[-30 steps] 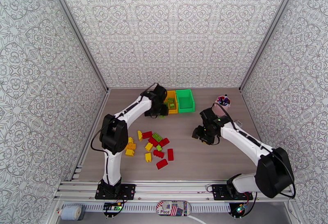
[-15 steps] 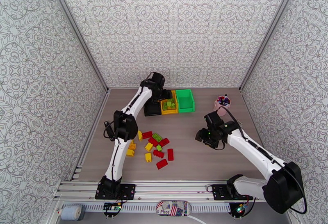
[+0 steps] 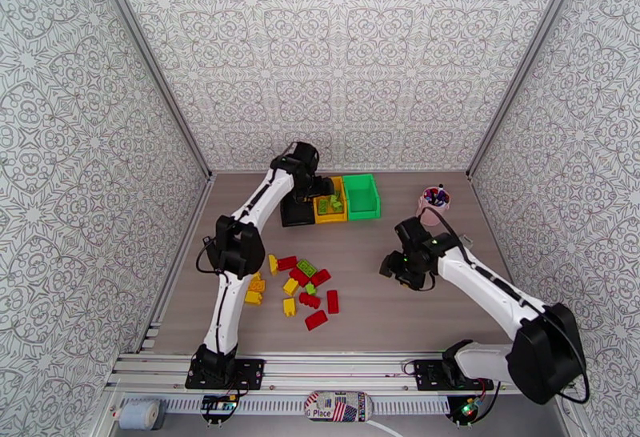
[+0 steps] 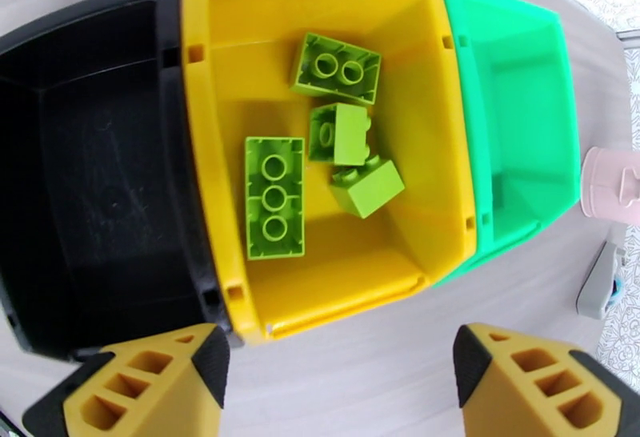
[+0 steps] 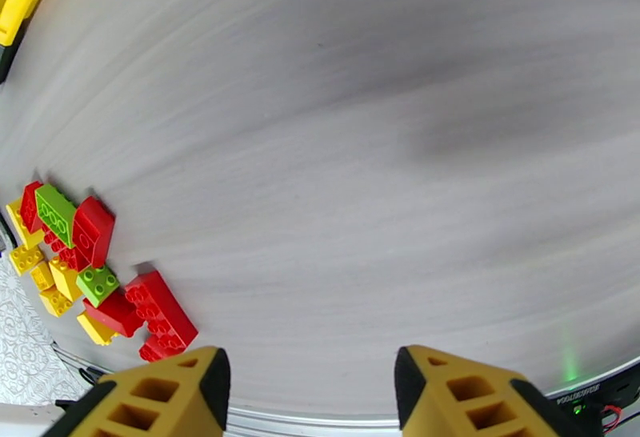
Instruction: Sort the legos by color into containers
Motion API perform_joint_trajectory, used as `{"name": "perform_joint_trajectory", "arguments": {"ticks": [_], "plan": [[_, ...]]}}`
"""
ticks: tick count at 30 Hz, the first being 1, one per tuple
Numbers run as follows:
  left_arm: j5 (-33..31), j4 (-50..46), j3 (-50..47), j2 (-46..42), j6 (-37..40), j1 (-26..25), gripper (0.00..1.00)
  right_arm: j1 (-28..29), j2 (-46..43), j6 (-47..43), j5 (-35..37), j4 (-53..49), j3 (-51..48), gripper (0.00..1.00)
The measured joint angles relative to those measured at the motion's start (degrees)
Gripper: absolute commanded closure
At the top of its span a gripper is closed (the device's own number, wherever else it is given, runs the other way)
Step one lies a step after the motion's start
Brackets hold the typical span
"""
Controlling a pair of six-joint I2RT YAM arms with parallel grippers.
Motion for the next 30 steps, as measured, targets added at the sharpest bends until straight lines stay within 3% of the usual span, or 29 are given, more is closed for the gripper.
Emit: {"name": "perform_joint_trajectory", "arguments": {"ticks": [6, 12, 22, 30], "plan": [[-2.19, 0.76, -10.12, -10.95, 0.17, 1.16, 0.15, 3.67, 8.94, -4.04, -0.04, -0.15, 9.03, 0.37], [-3.98, 3.15, -26.34, -24.59, -0.31, 3.39, 0.15, 9.05, 21.22, -8.87, -0.02, -2.05, 20.79, 0.37], [-5.75, 7.65, -60.43, -48.83, -7.89, 6.99, 0.15, 19.91, 43.17, -15.8, 0.2, -8.28, 46.6, 0.34], [-5.81, 8.28, -75.87, -62.2, -14.62, 7.17, 0.14, 24.02, 55.54, -18.62, -0.04, -13.03, 64.89, 0.31]]}}
